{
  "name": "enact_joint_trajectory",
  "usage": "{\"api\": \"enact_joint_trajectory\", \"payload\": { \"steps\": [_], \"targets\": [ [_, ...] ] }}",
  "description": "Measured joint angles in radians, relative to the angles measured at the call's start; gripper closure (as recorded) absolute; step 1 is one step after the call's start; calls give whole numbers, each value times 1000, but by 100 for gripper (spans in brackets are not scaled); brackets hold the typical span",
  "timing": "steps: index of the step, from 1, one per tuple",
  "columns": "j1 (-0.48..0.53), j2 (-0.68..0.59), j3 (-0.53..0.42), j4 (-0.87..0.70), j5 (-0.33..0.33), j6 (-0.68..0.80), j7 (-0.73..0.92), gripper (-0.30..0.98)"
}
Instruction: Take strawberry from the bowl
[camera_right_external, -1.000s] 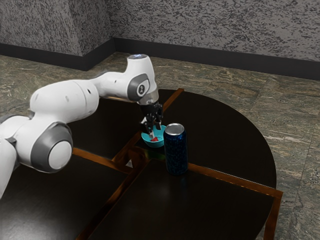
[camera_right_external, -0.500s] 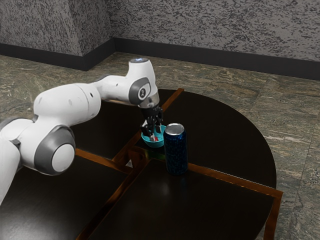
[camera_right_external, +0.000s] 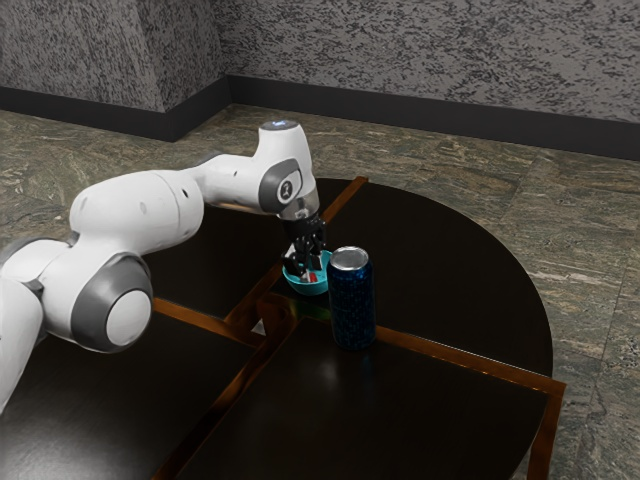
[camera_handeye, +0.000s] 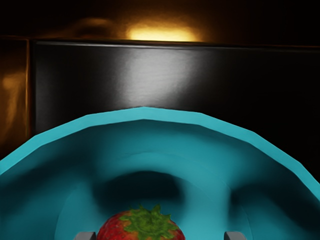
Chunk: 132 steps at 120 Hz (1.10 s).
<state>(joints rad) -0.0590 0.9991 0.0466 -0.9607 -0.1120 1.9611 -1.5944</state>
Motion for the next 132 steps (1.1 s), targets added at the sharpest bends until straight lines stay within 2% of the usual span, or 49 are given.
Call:
{"api": "enact_joint_trajectory", "payload": {
  "steps": [60, 96, 115, 132],
  "targets": [
    [2, 15, 2, 0, -1, 1, 0, 47],
    [1, 8, 3, 4, 0, -4, 0, 61],
    [0, -38, 3, -15, 1, -14, -1, 65],
    [-5, -118, 3, -99, 2, -21, -1, 67]
  ]
}}
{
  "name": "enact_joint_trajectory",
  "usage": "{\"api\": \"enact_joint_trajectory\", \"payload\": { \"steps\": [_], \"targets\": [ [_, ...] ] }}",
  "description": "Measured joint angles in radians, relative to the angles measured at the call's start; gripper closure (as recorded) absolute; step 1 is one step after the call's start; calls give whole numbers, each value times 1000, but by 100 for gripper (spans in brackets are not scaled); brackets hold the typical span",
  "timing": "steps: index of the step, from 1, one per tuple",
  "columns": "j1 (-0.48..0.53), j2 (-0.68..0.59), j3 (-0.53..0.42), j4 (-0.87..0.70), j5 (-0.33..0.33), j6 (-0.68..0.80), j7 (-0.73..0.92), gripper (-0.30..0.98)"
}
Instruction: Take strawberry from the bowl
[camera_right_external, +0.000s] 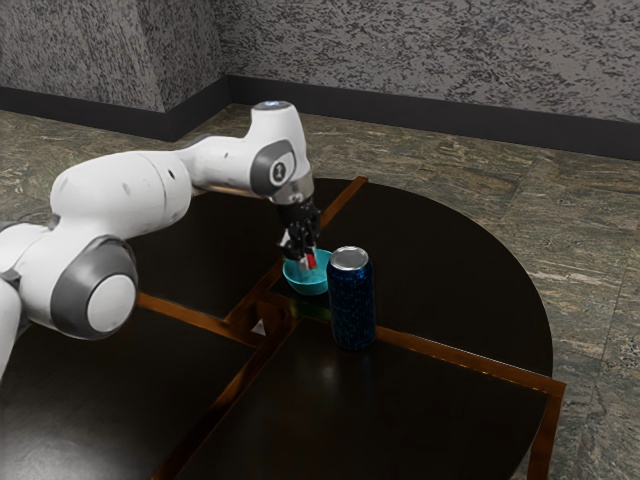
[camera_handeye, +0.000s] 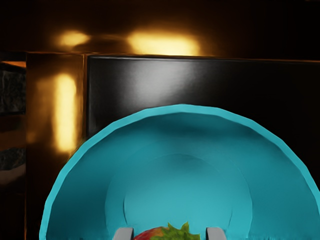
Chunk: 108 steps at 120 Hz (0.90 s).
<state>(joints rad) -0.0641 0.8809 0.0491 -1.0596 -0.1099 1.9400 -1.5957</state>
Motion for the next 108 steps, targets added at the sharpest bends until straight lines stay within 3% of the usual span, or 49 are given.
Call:
{"api": "enact_joint_trajectory", "payload": {
  "steps": [22, 55, 108],
  "targets": [
    [-26, -226, 2, -313, -2, 23, 0, 68],
    [-82, -518, 8, -827, -21, 213, -1, 69],
    [-139, -451, 8, -878, -45, 382, -4, 70]
  ]
}}
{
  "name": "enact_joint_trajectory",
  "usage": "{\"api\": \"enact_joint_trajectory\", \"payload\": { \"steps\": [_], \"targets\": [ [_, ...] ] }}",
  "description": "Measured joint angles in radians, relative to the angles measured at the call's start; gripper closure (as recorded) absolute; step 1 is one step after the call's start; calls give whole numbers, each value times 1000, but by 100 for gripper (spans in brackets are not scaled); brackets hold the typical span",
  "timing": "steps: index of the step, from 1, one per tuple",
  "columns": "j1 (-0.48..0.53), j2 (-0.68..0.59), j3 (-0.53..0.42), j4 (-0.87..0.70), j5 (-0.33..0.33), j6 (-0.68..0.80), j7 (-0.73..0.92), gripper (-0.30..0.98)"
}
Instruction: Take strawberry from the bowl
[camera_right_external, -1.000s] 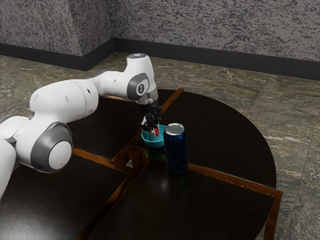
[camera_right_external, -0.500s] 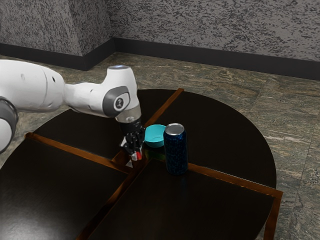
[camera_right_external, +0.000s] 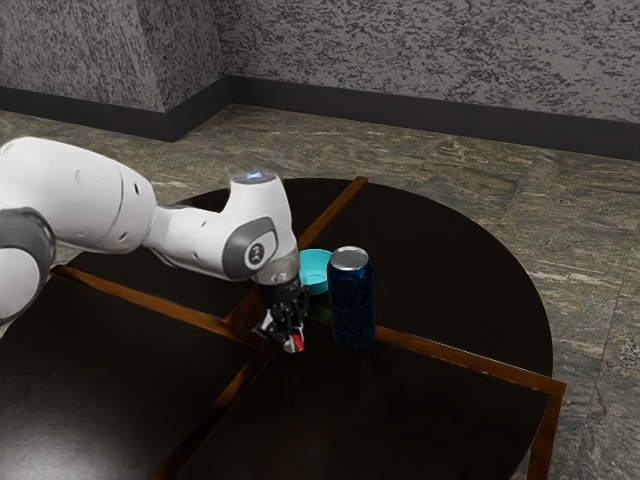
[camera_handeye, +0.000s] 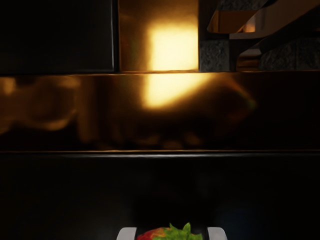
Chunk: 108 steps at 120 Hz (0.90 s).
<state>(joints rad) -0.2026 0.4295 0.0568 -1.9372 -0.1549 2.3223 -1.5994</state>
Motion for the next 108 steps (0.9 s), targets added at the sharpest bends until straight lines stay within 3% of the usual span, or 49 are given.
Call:
{"api": "enact_joint_trajectory", "payload": {
  "steps": [20, 47, 71, 80, 92, 108],
  "targets": [
    [0, 20, 0, 0, -1, 22, -1, 68],
    [-2, 16, 0, -3, 1, 56, -2, 27],
    [8, -137, 7, -86, 13, 29, 0, 12],
    [11, -184, 50, -92, 52, -1, 23, 9],
    [22, -207, 118, 23, 115, -85, 148, 6],
    [28, -223, 149, 332, 148, -305, 405, 4]
  ]
}}
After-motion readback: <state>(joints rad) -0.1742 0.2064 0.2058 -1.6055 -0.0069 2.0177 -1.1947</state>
